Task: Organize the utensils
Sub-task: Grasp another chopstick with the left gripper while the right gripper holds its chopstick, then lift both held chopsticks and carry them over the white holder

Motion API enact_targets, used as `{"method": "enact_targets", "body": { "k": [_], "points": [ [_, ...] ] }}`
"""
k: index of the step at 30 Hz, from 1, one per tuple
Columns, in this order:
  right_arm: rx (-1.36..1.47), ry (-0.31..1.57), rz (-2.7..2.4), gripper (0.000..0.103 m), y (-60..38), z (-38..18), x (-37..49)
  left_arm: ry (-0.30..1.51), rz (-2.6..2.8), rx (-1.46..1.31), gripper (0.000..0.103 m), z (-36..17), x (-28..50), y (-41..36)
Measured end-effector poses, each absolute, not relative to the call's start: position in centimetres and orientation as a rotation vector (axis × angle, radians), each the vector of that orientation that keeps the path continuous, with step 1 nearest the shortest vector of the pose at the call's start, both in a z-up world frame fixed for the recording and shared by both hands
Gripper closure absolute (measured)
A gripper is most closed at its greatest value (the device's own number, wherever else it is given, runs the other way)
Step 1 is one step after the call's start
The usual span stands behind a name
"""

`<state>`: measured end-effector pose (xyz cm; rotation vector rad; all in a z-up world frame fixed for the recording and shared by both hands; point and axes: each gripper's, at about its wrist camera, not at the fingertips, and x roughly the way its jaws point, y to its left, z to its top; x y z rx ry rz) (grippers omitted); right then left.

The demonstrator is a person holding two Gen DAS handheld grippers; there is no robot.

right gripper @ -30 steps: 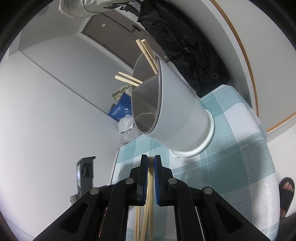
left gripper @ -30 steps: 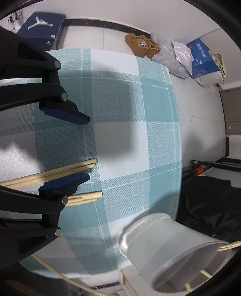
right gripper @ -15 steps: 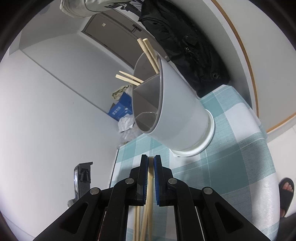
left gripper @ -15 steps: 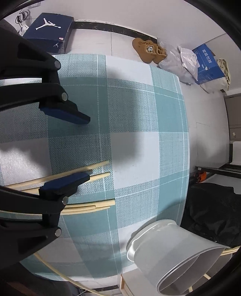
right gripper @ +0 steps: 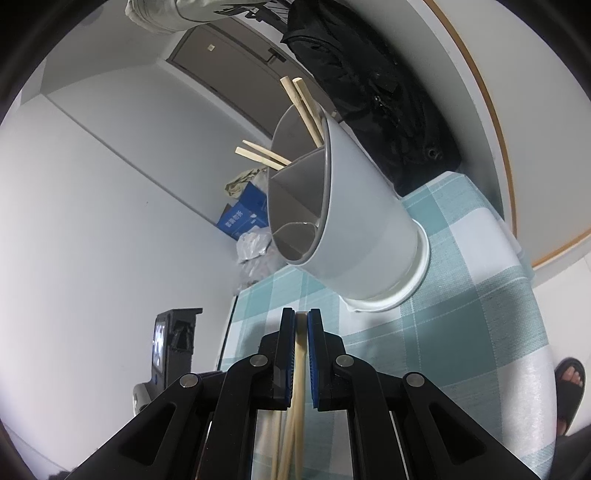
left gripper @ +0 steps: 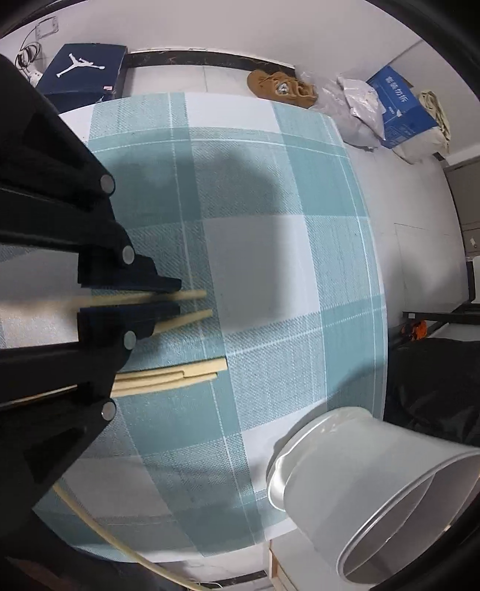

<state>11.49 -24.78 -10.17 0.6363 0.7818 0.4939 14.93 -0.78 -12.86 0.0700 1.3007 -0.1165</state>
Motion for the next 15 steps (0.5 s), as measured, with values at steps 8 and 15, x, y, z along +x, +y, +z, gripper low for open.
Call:
{"method": "enact_targets", "body": {
  "k": [8, 15],
  "points": [
    [0.575, 0.754, 0.49, 0.097, -24.4, -9.7, 10.6, 1.109, -0.141, -0.063, 0.102, -9.2, 13.7, 1.0],
    [0.499, 0.693, 0.527, 0.097, -23.3, -8.5, 9.0, 0.872, -0.177, -0.12, 0.102, -4.2, 9.6, 2.5]
  ]
}}
